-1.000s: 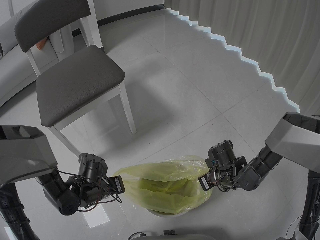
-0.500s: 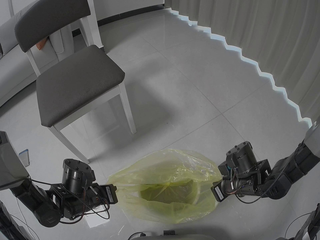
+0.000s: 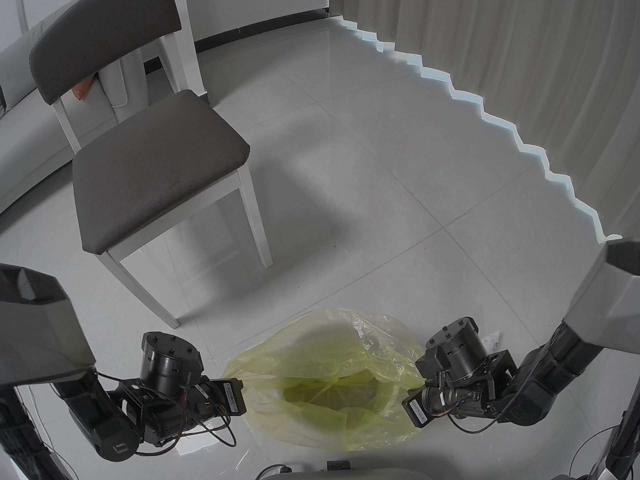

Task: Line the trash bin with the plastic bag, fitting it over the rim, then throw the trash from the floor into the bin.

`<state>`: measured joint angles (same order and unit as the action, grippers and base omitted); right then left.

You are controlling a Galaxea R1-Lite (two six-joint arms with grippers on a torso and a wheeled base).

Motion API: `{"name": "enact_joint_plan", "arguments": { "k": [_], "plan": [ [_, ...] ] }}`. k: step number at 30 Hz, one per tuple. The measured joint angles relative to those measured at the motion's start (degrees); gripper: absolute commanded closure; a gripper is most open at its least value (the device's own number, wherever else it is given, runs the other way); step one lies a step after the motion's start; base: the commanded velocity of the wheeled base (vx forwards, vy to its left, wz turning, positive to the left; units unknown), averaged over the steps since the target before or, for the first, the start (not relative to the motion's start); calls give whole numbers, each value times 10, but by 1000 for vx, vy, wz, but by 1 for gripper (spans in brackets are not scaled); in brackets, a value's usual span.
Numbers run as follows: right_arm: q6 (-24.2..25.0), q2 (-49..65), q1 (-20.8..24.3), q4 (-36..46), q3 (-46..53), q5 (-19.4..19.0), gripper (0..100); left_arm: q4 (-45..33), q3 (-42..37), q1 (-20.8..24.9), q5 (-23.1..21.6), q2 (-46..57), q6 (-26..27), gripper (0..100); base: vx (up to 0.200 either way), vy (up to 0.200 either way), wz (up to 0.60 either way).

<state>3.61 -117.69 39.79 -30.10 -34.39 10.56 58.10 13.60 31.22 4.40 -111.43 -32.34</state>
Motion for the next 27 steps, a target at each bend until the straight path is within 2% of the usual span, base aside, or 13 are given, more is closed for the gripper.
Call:
{"name": "enact_joint_plan", "arguments": {
  "k": [7, 14, 20, 27],
  "plan": [
    [-4, -75, -30, -42, -28, -10, 100, 32, 25, -5, -1, -69, 4, 100, 0, 0, 0],
    [-10, -101, -92, -15, -95, -27, 100, 18, 72, -38, -13, -95, 6, 100, 0, 0, 0],
    [-9, -74, -113, 0, -106, -31, 100, 3, 71, -52, -17, -77, 6, 100, 0, 0, 0],
    [-10, 4, -107, 26, -69, -31, 100, -15, 21, -43, -23, -13, 3, 100, 0, 0, 0]
  ]
}}
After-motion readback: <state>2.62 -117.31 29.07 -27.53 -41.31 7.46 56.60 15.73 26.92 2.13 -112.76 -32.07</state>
